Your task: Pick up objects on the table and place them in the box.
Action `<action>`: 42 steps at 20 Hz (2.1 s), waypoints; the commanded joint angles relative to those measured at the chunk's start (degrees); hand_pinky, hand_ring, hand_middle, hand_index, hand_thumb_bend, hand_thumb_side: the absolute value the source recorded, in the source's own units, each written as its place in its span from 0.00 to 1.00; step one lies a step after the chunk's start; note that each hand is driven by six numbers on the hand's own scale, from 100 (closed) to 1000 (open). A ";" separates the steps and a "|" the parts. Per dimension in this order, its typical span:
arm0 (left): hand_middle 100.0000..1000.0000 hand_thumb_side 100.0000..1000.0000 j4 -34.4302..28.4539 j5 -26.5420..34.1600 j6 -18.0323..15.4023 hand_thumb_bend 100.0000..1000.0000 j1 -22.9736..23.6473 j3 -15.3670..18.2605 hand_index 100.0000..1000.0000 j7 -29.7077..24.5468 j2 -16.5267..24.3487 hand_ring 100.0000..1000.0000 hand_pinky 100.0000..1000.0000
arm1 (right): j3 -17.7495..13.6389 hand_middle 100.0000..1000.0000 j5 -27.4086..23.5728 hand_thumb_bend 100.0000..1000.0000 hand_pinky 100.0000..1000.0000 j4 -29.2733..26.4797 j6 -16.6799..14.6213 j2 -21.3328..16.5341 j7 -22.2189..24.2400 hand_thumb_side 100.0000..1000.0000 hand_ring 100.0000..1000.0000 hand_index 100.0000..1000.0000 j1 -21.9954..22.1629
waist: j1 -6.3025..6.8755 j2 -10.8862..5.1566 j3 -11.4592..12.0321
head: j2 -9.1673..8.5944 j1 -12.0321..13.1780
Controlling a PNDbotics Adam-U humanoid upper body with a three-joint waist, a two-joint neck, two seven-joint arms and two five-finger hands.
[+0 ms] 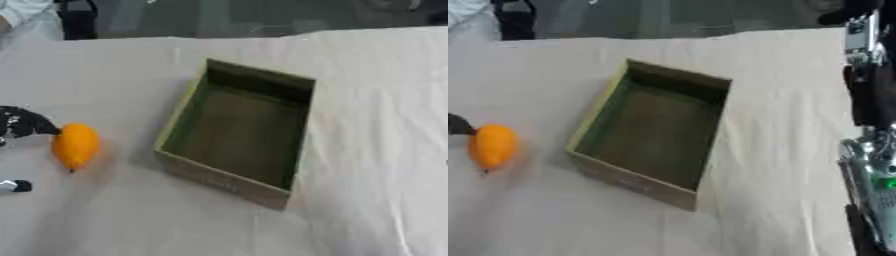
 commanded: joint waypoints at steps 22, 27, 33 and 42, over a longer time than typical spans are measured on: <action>0.78 0.62 8.82 12.04 1.10 0.55 -8.13 1.90 0.98 -11.67 -1.54 0.83 0.84 | 0.76 0.51 -0.99 0.20 0.50 -1.11 -0.29 -0.68 0.99 0.64 0.82 0.76 -2.42 | 0.48 1.19 -1.85 | -2.80 1.91; 0.77 0.52 8.83 15.84 1.19 0.49 -8.29 1.71 0.95 -15.63 -2.21 0.81 0.84 | 0.71 0.51 -0.99 0.20 0.50 -1.11 -0.03 -0.67 0.79 0.64 0.82 0.76 -2.38 | 0.48 1.25 -1.87 | -2.78 1.93; 0.74 0.34 8.57 20.48 1.97 0.37 -8.20 1.24 0.92 -20.50 -2.55 0.79 0.84 | 0.59 0.50 -0.93 0.19 0.50 -1.11 0.39 -0.65 0.29 0.64 0.83 0.76 -2.33 | 0.41 1.19 -1.87 | -2.74 1.97; 0.70 0.16 6.85 27.57 3.46 0.23 -8.61 1.01 0.76 -26.74 -3.32 0.74 0.83 | 0.49 0.50 -0.67 0.18 0.51 -1.11 1.16 -0.63 -0.20 0.64 0.83 0.76 -2.07 | 0.33 1.05 -1.75 | -2.58 2.10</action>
